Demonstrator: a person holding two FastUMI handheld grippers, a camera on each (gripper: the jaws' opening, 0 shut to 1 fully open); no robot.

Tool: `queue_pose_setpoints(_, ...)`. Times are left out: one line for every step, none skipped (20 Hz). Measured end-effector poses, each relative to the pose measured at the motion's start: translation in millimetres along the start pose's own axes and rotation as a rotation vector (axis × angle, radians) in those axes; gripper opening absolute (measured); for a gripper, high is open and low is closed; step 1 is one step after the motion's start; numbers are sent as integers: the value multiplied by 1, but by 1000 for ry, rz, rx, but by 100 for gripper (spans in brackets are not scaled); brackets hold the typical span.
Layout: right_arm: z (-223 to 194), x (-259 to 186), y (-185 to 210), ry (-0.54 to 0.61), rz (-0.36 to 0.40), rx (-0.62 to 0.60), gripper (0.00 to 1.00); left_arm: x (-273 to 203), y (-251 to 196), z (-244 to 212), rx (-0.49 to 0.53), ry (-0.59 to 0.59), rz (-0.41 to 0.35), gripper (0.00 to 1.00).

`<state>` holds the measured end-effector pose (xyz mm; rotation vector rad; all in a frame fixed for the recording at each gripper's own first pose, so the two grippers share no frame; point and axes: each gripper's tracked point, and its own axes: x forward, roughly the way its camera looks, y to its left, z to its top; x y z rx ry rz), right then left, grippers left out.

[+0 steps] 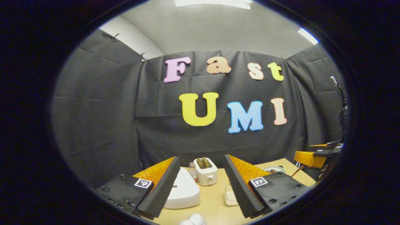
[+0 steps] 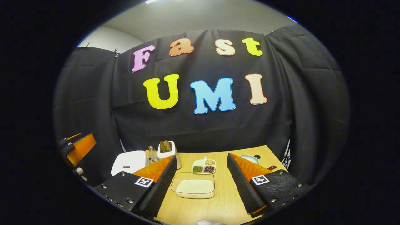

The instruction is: Close the left gripper, press the button to open the rice cooker; take a wooden spoon from the chopstick holder with the right hand, scoop a spoonful of rice and pour it into the rice cooker, then put the wooden spoon back into the chopstick holder.

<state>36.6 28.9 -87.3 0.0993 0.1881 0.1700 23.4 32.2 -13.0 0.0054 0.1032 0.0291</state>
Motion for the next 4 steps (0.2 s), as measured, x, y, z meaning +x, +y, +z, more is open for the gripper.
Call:
queue_pose_setpoints(1, -1, -1, -3, -3, 1, 98, -1, -3, -1, -9, 5, -10, 99)
queue_pose_setpoints(1, -2, 0, -3, 1, 1, 98, -3, -6, -2, -16, 13, -13, 97)
queue_pose_setpoints(2, -3, 1, -5, -1, -2, 98, -4, -7, -3, -21, 19, -15, 96)
queue_pose_setpoints(5, -4, 0, -12, -6, -7, 98, -4, -7, -2, -20, 21, -15, 96)
